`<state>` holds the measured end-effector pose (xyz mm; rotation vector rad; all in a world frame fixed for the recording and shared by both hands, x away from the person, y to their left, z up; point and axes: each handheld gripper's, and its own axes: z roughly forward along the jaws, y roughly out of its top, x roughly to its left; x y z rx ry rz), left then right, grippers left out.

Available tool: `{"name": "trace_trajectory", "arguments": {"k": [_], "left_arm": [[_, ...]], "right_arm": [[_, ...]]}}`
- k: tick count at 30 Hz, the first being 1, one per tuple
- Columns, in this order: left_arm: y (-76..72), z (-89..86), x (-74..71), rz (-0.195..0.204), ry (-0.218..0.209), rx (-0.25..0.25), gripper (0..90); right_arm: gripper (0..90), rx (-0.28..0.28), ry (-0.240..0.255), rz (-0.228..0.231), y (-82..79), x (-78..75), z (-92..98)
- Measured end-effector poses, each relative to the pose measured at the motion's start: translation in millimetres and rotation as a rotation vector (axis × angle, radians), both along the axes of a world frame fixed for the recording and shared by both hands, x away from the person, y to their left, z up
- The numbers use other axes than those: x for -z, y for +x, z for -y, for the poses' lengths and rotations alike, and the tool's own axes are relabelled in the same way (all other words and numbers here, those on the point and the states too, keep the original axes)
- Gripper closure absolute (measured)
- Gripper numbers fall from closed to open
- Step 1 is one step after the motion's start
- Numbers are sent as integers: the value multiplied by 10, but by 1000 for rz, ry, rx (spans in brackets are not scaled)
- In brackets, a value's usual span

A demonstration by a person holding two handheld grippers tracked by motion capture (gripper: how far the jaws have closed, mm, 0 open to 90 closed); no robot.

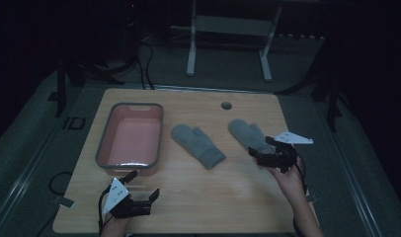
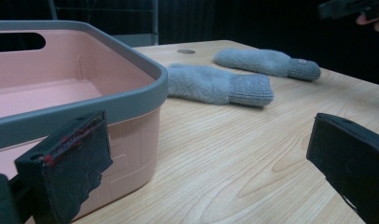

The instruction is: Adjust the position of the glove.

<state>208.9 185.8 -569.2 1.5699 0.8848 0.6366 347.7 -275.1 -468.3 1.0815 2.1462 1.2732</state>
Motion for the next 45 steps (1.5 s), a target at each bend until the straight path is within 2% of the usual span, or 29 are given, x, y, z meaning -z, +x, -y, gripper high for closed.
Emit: {"name": "trace_trajectory", "arguments": {"k": [2, 4, 5, 6, 7, 9, 10, 12, 15, 16, 17, 20, 21, 24, 25, 28, 32, 35, 38, 40, 43, 45], "left_arm": [[0, -1, -2, -1, 0, 2, 2], [-18, 7, -17, 2, -2, 0, 3], [-22, 8, -23, 6, -3, 4, 2], [-27, 10, -27, 7, -5, 5, 2], [-27, 10, -27, 7, -5, 5, 2], [-32, 18, -30, 11, 0, 13, 3], [-32, 18, -30, 11, 0, 13, 2], [-36, 26, -29, 9, -2, 24, 2], [-41, 29, -32, 8, 2, 32, 3], [-44, 29, -34, 10, 4, 33, 3], [-48, 30, -36, 11, 0, 35, 3], [-50, 23, -38, 8, -4, 36, 3], [-51, 22, -38, 7, -5, 36, 2], [-54, 19, -39, 5, -9, 35, 3], [-57, 22, -40, 3, -11, 36, 2], [-62, 25, -42, 4, -10, 38, 2], [-60, 20, -38, 0, -5, 43, 3], [-57, 17, -35, 0, -6, 40, 3], [-56, 13, -33, -2, -11, 40, 2], [-53, 12, -30, -4, -13, 42, 2], [-50, 9, -27, -8, -14, 43, 3], [-52, 9, -28, -8, -17, 43, 2]], "right_arm": [[143, -7, -11, 4, 21, 2, -66], [143, -39, -33, -6, 108, 12, -257], [143, -68, -10, -26, 155, 19, -323], [144, -75, 5, -34, 194, 29, -377], [144, -75, 5, -34, 194, 29, -377], [163, -99, 13, -40, 280, 62, -543], [163, -99, 13, -40, 280, 62, -543], [179, -135, -11, -49, 374, 119, -746], [212, -160, -33, -53, 417, 151, -855], [232, -172, -53, -47, 435, 169, -915], [233, -193, -59, -57, 479, 208, -1021], [285, -235, -69, -65, 551, 267, -1171], [285, -245, -75, -78, 582, 292, -1230], [311, -251, -97, -74, 621, 327, -1322], [328, -263, -118, -79, 662, 358, -1401], [389, -281, -173, -74, 708, 404, -1499], [409, -315, -232, -106, 785, 492, -1617], [428, -327, -269, -113, 838, 560, -1678], [429, -337, -276, -128, 875, 606, -1702], [453, -354, -307, -141, 905, 683, -1733], [511, -360, -344, -149, 924, 762, -1756], [585, -357, -334, -153, 925, 785, -1750]]}}
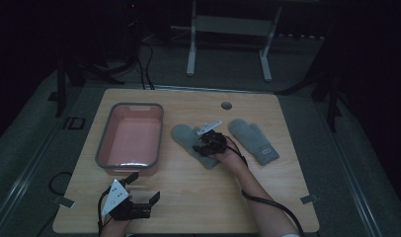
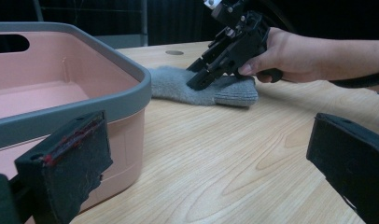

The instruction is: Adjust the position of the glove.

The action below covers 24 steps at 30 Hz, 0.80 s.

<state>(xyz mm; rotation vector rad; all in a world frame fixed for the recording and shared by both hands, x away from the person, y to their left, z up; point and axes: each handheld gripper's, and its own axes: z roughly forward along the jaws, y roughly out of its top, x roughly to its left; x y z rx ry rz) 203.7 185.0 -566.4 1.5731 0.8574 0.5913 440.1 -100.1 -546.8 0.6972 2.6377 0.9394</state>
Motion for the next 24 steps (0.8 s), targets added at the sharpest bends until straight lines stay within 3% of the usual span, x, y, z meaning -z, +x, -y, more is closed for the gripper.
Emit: {"name": "trace_trajectory", "arguments": {"k": [3, 7, 11, 12, 14, 16, 18, 19, 20, 24], "left_arm": [[-1, -1, -1, 2, 2, 0, 2], [6, 1, 1, -2, -1, 0, 2], [6, 3, 1, -1, 0, 1, 2], [5, 3, -1, 0, -6, 2, 2], [9, 4, -2, 1, -6, 3, 3], [10, 5, -2, 0, -7, 4, 3], [10, 9, -4, 1, -8, 5, 2], [10, 15, -7, 1, -7, 6, 2], [10, 20, -8, 2, -9, 7, 3], [9, 31, -15, 7, -6, 13, 2]], "right_arm": [[755, 3, 1, 4, -36, 24, -8], [812, 55, 27, -30, -45, -4, -24], [821, 121, 87, -56, -70, -60, 1], [821, 170, 135, -43, -115, -132, 32], [821, 218, 173, -13, -169, -215, 61], [821, 232, 189, 9, -204, -258, 72], [821, 306, 225, 35, -292, -365, 88], [821, 324, 225, 43, -311, -383, 88], [821, 392, 223, 69, -367, -427, 87], [820, 522, 237, 102, -486, -462, 82]]}}
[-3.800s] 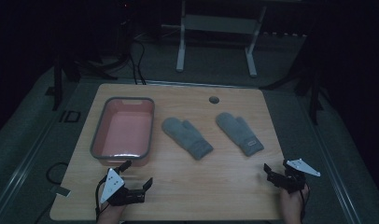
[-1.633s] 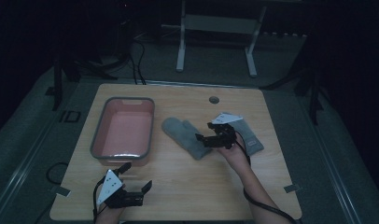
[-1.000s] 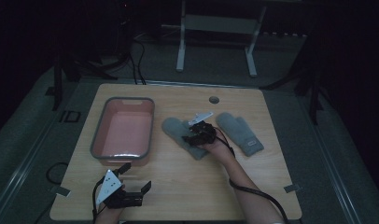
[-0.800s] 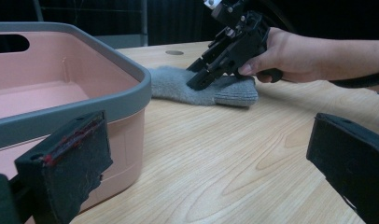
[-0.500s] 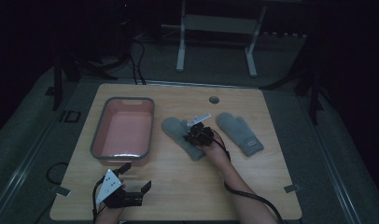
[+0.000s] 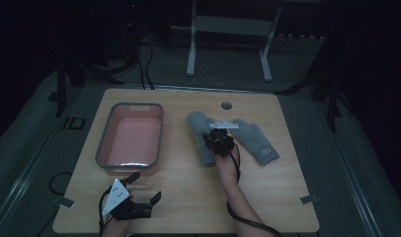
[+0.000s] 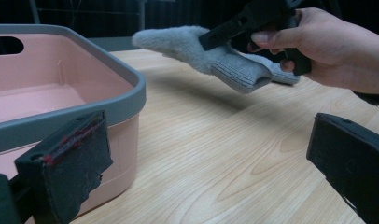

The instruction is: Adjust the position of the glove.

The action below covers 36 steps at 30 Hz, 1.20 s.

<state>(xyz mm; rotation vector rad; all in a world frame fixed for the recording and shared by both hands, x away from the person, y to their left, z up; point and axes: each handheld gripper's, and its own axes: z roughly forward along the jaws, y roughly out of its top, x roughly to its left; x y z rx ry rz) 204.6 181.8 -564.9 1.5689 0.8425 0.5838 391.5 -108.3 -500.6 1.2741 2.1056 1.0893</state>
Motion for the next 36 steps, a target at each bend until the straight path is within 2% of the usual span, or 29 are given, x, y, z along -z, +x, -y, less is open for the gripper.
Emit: {"name": "trace_trajectory", "arguments": {"k": [1, 4, 7, 9, 12, 14, 15, 17, 18, 20, 22, 24, 27, 29, 33, 36], "left_arm": [[0, 1, -1, -1, 1, 0, 2], [5, 8, -4, -1, -4, 2, 3], [8, 12, -6, 2, -3, 6, 2], [9, 13, -8, 3, -6, 7, 2], [5, 15, -11, 5, -3, 11, 2], [0, 17, -14, 6, -1, 14, 2], [0, 17, -14, 6, -2, 14, 2], [0, 16, -14, 7, -3, 14, 2], [2, 15, -14, 7, -2, 14, 3], [7, 13, -11, 5, -1, 14, 3], [11, 15, -7, 1, -1, 20, 2], [13, 19, -7, -2, -5, 28, 3], [5, 23, -11, 3, -3, 27, 2], [8, 23, -9, 2, -1, 24, 3], [14, 33, -2, -3, 0, 23, 3], [14, 32, -2, -1, -16, 28, 2]], "right_arm": [[819, 39, 18, 10, -52, 4, -10], [818, 103, 36, 18, -127, 23, -36], [818, 141, 45, 3, -183, 79, -86], [818, 172, 85, -32, -223, 167, -100], [818, 208, 91, -44, -247, 256, -125], [813, 241, 45, -45, -249, 386, -168], [807, 250, 50, -60, -235, 451, -171], [792, 249, 15, -66, -212, 537, -189], [779, 248, 34, -80, -206, 558, -189], [733, 235, 25, -66, -205, 555, -186], [634, 217, 32, -69, -198, 529, -172], [493, 197, 6, -54, -191, 485, -150], [461, 142, 19, -81, -156, 424, -71], [459, 141, 35, -50, -177, 328, 22], [391, 113, 22, 4, -190, 144, 171], [397, 98, -11, 41, -179, 29, 353]]}}
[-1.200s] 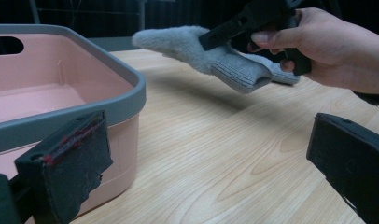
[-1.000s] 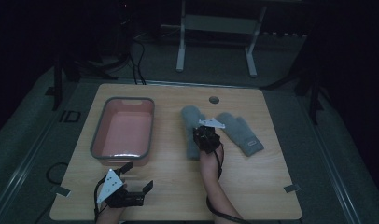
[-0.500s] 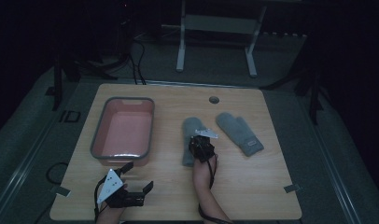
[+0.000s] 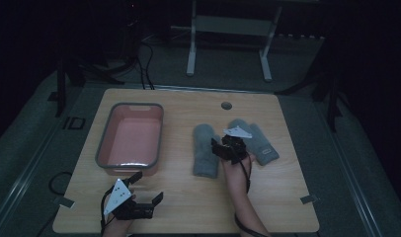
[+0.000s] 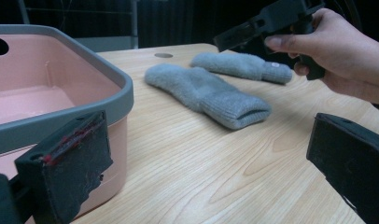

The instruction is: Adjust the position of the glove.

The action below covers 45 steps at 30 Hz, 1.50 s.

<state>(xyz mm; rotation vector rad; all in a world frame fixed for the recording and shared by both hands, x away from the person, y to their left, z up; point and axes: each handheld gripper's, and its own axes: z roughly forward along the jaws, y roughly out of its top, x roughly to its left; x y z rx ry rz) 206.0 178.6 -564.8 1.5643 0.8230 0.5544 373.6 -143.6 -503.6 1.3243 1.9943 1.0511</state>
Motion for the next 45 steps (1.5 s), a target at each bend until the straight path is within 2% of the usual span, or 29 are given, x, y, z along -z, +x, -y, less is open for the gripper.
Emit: {"name": "trace_trajectory", "arguments": {"k": [4, 6, 9, 10, 11, 13, 14, 16, 17, 19, 20, 24, 27, 28, 31, 32, 33, 34, 35, 36, 37, 38, 39, 41, 42, 44, 45], "left_arm": [[4, -9, 0, -6, -5, -2, 3], [2, -10, 1, -6, -1, -5, 2], [7, -13, 3, -11, -7, -2, 2], [10, -14, 4, -14, -10, -2, 3], [12, -15, 4, -16, -11, -1, 2], [13, -15, 5, -16, -13, 1, 2], [13, -14, 7, -17, -13, 0, 2], [17, -9, 10, -18, -15, 0, 2], [18, -7, 11, -20, -14, 1, 3], [20, -1, 14, -22, -13, 1, 3], [21, 1, 14, -23, -13, 2, 3], [23, 6, 16, -22, -8, 4, 2], [27, 7, 19, -22, -5, 6, 2], [29, 7, 20, -22, -3, 6, 2], [35, 4, 24, -24, -6, 9, 2], [34, 5, 24, -24, -4, 10, 2], [33, 6, 24, -24, -3, 11, 2], [31, 7, 25, -24, -4, 11, 2], [31, 7, 25, -24, -4, 11, 2], [30, 7, 25, -24, -3, 11, 3], [30, 7, 25, -24, -3, 11, 2], [30, 6, 24, -22, -4, 10, 2], [29, 5, 22, -22, -7, 9, 3], [29, 3, 21, -21, -8, 9, 2], [25, 1, 18, -18, -14, 17, 3], [24, 9, 20, -17, -12, 20, 3], [26, 14, 22, -18, -9, 21, 2]], "right_arm": [[406, -23, 13, -33, 102, -98, 323], [429, -58, 43, -31, 158, -144, 504], [394, -74, -32, -12, 244, -183, 733], [403, -69, -59, -2, 277, -188, 837], [416, -71, -81, -11, 310, -187, 920], [421, -98, -94, -7, 355, -183, 1066], [421, -96, -109, -16, 390, -179, 1143], [419, -133, -108, -42, 454, -184, 1280], [418, -146, -125, -51, 493, -188, 1343], [424, -178, -135, -83, 557, -180, 1416], [428, -191, -165, -102, 602, -161, 1451], [467, -249, -181, -140, 697, -74, 1499], [497, -288, -222, -160, 741, 57, 1469], [497, -290, -229, -164, 745, 91, 1459], [510, -292, -292, -209, 787, 284, 1423], [532, -290, -287, -220, 793, 326, 1427], [591, -277, -247, -218, 790, 355, 1437], [631, -271, -235, -220, 785, 361, 1441], [631, -271, -235, -220, 785, 361, 1441], [760, -219, -198, -224, 746, 354, 1433], [784, -196, -182, -230, 730, 345, 1428], [784, -196, -182, -230, 730, 345, 1428], [806, -133, -148, -209, 670, 303, 1412], [806, -133, -148, -209, 670, 303, 1412], [811, -59, -89, -167, 540, 218, 1419], [811, -15, -39, -155, 456, 152, 1449], [811, 2, -30, -141, 412, 119, 1461]]}}
